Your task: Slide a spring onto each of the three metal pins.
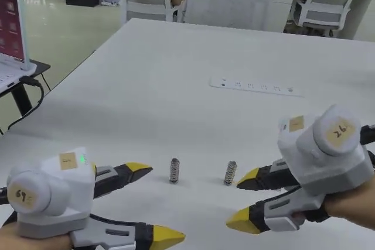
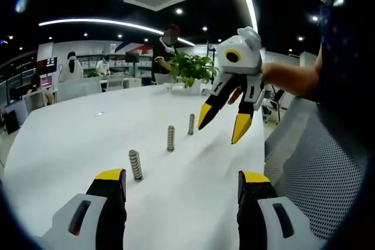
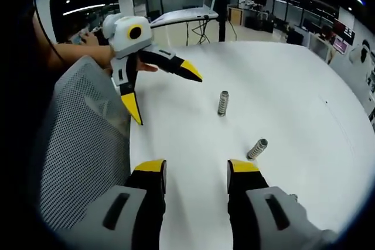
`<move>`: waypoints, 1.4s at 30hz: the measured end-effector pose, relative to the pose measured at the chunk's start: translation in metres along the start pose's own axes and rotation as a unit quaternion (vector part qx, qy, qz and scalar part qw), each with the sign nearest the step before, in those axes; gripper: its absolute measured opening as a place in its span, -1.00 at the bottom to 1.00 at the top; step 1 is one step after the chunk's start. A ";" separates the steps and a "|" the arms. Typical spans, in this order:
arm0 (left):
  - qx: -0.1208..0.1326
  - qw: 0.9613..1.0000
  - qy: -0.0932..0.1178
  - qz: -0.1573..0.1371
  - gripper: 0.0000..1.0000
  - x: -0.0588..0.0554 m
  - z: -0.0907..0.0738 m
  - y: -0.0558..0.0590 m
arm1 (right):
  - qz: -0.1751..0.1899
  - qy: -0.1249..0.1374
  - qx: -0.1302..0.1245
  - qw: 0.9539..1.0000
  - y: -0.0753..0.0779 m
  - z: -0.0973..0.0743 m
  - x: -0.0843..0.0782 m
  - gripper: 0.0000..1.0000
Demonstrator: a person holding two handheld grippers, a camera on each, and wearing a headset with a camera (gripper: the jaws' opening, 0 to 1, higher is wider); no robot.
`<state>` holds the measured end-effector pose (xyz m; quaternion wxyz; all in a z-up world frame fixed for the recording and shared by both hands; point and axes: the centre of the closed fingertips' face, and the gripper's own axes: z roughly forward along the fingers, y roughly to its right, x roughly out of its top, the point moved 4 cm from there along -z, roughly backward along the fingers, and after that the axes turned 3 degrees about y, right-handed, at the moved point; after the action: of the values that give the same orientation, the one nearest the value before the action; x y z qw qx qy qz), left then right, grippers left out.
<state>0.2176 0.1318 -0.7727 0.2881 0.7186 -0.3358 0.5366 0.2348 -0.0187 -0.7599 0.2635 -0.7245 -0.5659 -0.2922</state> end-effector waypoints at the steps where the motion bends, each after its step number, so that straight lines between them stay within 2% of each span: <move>1: 0.001 1.000 0.001 0.000 0.49 0.000 0.000 0.000 | 0.004 0.004 -0.002 1.000 0.000 -0.002 -0.001 -0.17; 14: 0.004 1.000 0.003 -0.004 0.52 0.001 -0.001 0.000 | 0.038 0.060 -0.050 0.996 0.014 -0.037 -0.018 -0.12; 18: 0.005 1.000 0.004 -0.004 0.53 0.002 -0.001 0.000 | 0.052 0.066 -0.068 0.994 0.020 -0.047 -0.027 -0.07; 28: 0.007 1.000 0.003 -0.005 0.56 0.001 0.001 -0.001 | 0.076 0.088 -0.113 0.987 0.032 -0.068 -0.047 0.05; 29: 0.007 1.000 0.003 -0.005 0.56 0.001 0.001 -0.001 | 0.078 0.096 -0.117 0.985 0.033 -0.070 -0.048 0.08; 36: 0.008 1.000 0.002 -0.006 0.58 0.001 0.001 -0.001 | 0.072 0.102 -0.133 0.983 0.039 -0.073 -0.062 0.11; 42: 0.012 1.000 0.000 -0.009 0.60 -0.001 0.000 -0.002 | 0.074 0.124 -0.140 0.979 0.042 -0.077 -0.066 0.23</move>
<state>0.2191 0.1334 -0.7738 0.2843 0.7250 -0.3224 0.5382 0.2534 -0.1265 -0.7569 0.2483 -0.7523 -0.4268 -0.4362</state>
